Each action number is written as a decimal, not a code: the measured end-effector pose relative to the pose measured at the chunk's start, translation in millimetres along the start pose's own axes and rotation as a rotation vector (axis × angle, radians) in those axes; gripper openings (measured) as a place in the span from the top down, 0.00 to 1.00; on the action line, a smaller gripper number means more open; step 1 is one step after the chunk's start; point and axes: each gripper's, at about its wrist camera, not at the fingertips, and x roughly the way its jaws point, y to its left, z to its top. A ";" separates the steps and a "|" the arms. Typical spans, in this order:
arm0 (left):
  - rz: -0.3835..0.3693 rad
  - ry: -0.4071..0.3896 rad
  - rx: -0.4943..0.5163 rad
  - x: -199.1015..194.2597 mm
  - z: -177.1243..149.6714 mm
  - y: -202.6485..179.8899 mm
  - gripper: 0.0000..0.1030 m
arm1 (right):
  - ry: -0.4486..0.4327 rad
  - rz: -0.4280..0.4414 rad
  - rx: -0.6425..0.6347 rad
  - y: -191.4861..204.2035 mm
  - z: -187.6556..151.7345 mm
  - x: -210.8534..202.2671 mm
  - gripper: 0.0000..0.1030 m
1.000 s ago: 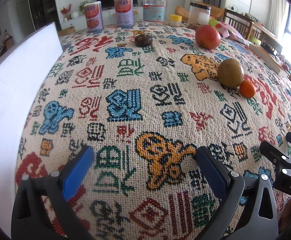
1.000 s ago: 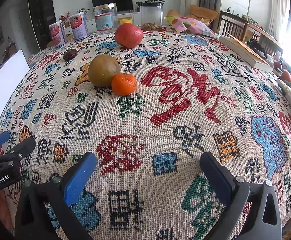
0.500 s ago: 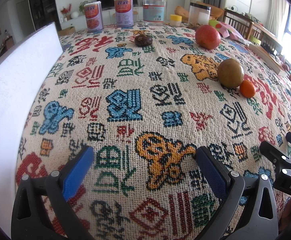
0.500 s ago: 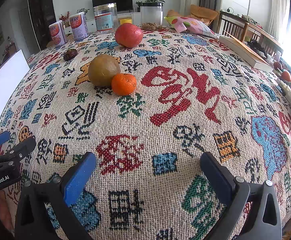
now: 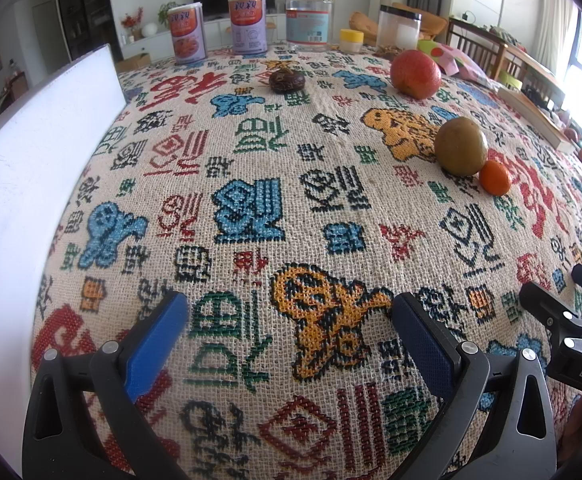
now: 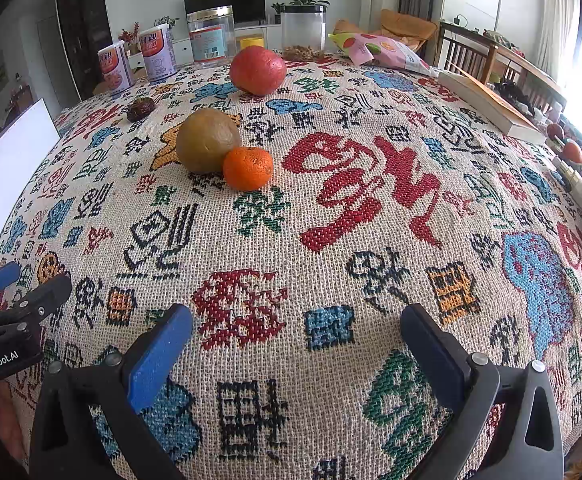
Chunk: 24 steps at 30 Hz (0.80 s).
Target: Organize fruits
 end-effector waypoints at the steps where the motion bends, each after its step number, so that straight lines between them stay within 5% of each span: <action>1: 0.000 0.000 0.000 0.1 0.2 -0.3 0.01 | 0.000 0.000 0.000 0.2 -0.2 -0.1 0.00; 13: -0.026 -0.003 -0.003 -2.2 0.3 0.8 0.01 | 0.000 0.000 0.000 0.3 -0.2 -0.2 0.00; 18: -0.245 0.023 -0.014 -7.9 31.6 -18.4 0.02 | -0.001 -0.001 0.000 -0.5 -0.1 0.0 0.00; 22: -0.342 -0.002 0.058 -1.9 78.9 -63.2 0.02 | -0.001 -0.001 0.000 -0.8 0.0 0.0 0.00; 24: -0.331 0.011 0.083 14.9 96.9 -83.5 0.02 | -0.001 -0.001 0.000 -0.7 0.1 0.0 0.00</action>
